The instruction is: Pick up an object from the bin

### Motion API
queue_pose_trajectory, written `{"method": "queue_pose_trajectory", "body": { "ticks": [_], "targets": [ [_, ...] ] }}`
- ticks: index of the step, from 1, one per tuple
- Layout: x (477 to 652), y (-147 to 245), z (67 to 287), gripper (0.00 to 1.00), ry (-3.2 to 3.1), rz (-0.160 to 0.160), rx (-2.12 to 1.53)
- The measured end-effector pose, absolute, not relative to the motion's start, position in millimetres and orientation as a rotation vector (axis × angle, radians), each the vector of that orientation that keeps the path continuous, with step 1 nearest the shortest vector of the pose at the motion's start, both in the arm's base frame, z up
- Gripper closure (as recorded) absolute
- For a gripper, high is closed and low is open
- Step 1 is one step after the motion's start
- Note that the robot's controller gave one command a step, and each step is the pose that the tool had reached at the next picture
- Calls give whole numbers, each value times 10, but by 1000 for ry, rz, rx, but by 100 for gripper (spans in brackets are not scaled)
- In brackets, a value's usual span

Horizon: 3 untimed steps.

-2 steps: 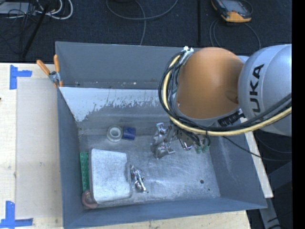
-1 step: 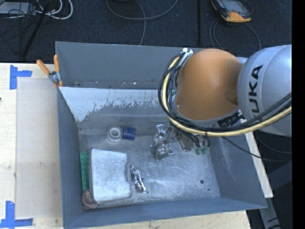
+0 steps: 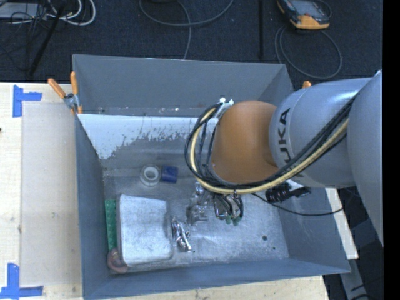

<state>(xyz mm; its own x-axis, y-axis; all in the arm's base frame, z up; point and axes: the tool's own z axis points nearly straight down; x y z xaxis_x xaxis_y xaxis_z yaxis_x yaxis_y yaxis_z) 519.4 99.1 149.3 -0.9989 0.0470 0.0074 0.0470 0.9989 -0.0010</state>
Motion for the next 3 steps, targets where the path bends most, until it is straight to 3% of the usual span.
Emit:
{"method": "queue_pose_trajectory", "body": {
  "ticks": [1, 2, 3],
  "targets": [
    [5205, 995, 1517, 0, -3138, 1, -70],
    [5098, 1059, 691, 0, -3143, -2, 89],
    [5118, 1055, 731, 100, -3149, -2, 86]
  ]
}}
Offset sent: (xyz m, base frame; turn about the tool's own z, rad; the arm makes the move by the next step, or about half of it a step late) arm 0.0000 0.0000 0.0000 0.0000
